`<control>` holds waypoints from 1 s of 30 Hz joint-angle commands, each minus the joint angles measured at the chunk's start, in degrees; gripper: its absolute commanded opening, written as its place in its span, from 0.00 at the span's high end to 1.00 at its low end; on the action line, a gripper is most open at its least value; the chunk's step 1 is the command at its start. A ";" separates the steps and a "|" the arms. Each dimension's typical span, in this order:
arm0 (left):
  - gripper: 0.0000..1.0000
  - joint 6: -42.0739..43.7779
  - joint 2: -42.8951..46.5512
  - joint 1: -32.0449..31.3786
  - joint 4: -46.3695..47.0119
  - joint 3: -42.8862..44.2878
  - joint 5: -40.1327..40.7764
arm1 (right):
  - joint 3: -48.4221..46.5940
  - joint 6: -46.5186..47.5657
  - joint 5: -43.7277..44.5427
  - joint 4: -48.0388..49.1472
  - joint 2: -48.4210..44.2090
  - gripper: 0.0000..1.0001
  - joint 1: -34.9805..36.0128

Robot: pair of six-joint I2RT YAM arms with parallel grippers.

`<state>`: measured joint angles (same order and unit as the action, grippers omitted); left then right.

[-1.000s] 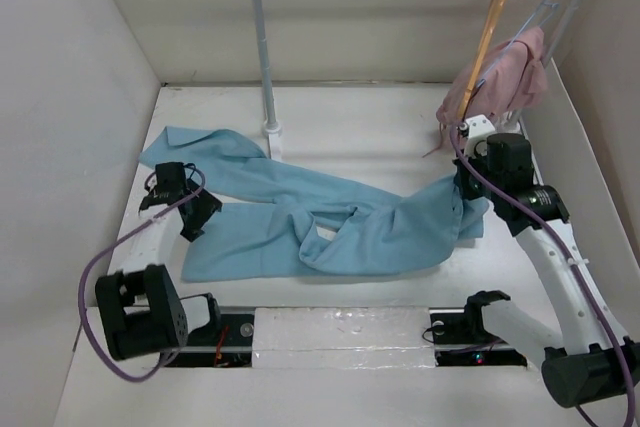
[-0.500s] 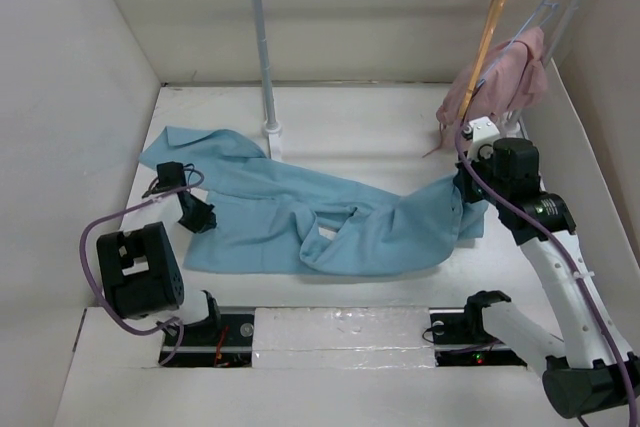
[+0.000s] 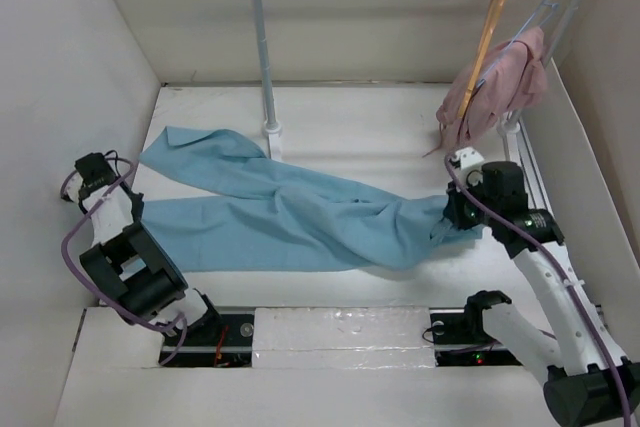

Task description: Place the trousers on the hanger

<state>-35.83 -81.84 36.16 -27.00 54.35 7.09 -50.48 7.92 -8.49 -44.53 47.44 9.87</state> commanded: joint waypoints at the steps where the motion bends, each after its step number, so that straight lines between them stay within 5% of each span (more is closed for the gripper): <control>1: 1.00 0.85 -0.07 -0.39 -1.39 4.88 -2.24 | 5.73 -0.80 -12.41 -1.78 -1.04 1.00 5.22; 6: 0.88 3.57 0.89 -11.79 -4.54 16.02 1.68 | 4.70 4.02 -11.72 -7.66 4.14 1.00 11.57; 8: 0.72 4.54 2.64 -19.61 -4.20 17.46 2.84 | 2.85 3.16 -10.95 -8.46 5.12 1.00 12.89; 11: 0.71 3.23 6.32 -27.34 -4.81 16.50 2.05 | -3.56 -2.11 -4.72 -2.61 3.28 1.00 12.90; 18: 0.71 0.85 14.34 -29.57 2.48 -7.99 -10.43 | -25.25 -2.57 3.31 13.49 16.33 1.00 10.87; 23: 0.71 3.31 10.66 -29.57 4.06 -10.40 -11.92 | -53.35 2.01 3.03 11.42 23.84 1.00 12.63; 26: 0.71 4.54 9.34 -29.04 5.20 -10.75 -12.01 | -51.41 1.66 1.03 10.43 17.54 1.00 14.64; 30: 0.71 5.16 7.49 -27.37 6.00 -11.46 -12.98 | -22.93 -2.89 5.40 4.92 0.93 1.00 15.18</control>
<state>-32.23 -73.60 7.99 -22.79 43.07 -4.64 -86.08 7.68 -6.57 -35.70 58.15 24.73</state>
